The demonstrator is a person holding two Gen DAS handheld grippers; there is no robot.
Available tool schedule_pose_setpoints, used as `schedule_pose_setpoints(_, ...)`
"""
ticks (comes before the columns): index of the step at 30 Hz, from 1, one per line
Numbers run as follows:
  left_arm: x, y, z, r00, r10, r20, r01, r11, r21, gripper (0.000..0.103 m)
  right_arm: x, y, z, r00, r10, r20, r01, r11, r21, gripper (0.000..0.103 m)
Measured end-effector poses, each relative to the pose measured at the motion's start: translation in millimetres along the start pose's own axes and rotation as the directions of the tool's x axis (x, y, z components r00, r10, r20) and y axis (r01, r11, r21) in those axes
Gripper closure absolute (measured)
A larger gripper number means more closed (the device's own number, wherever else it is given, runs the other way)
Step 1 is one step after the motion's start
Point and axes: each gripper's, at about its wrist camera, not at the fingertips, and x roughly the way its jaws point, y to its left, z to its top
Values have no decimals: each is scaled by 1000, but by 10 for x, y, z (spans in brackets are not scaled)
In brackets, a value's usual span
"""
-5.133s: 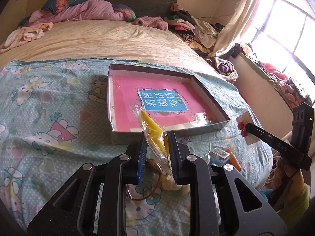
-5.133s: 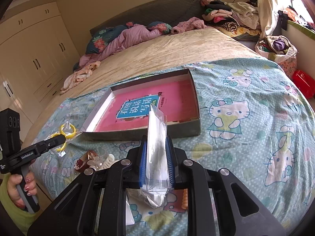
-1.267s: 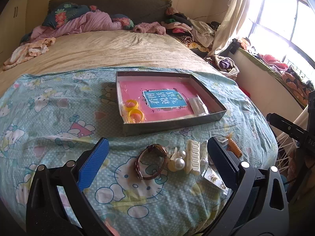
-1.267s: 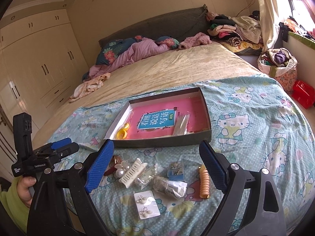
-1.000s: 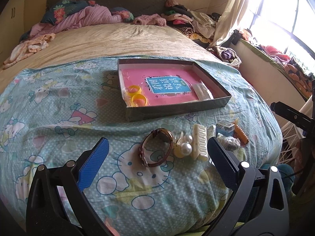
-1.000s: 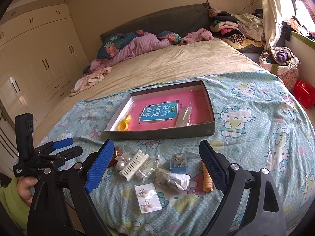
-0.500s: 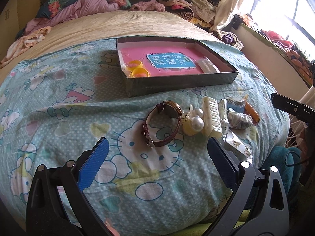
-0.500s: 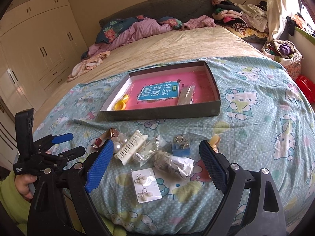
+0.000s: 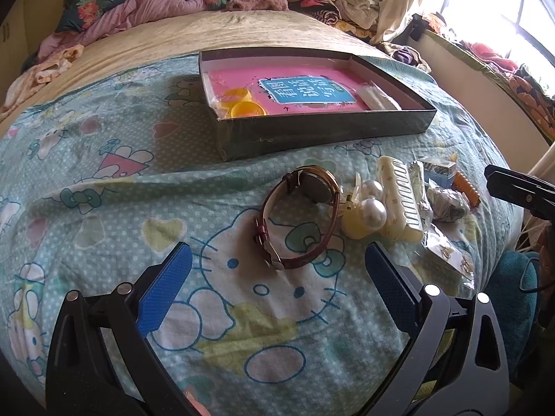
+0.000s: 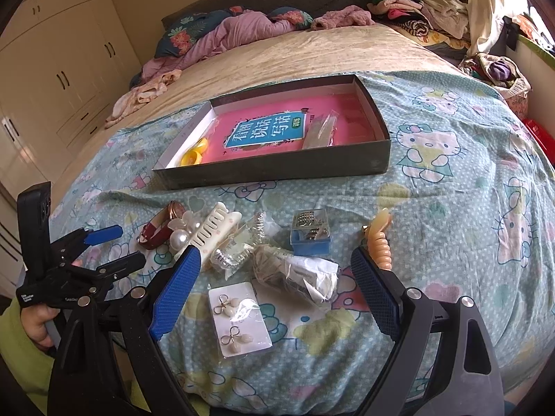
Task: Organize jewelry
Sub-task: 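Grasp the brown leather watch with the left tool while the right tool grasps the small blue box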
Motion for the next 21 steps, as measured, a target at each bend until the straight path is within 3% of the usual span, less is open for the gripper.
schedule_pose_setpoints(3, 82, 16, 30, 1000, 8, -3, -8, 1000, 11, 17, 10, -17, -2, 1000, -2, 0, 2, 1000, 5, 16)
schedule_pose_setpoints(5, 126, 24, 49, 1000, -2, -8, 2, 1000, 12, 33, 21, -41, 0, 1000, -4, -1, 4, 1000, 11, 16)
schedule_pose_setpoints(10, 196, 0, 112, 999, -39, -4, 39, 999, 17, 41, 101, -102, 18, 1000, -9, -8, 10, 1000, 25, 16)
schedule_pose_setpoints(14, 262, -18, 163, 999, -51, 0, 51, 999, 16, 41, 232, -145, 40, 999, -12, -30, 13, 999, 30, 16)
schedule_pose_setpoints(21, 347, -29, 239, 998, -61, 14, 61, 998, -1, 41, 486, -219, 73, 998, -2, -66, 5, 999, 46, 37)
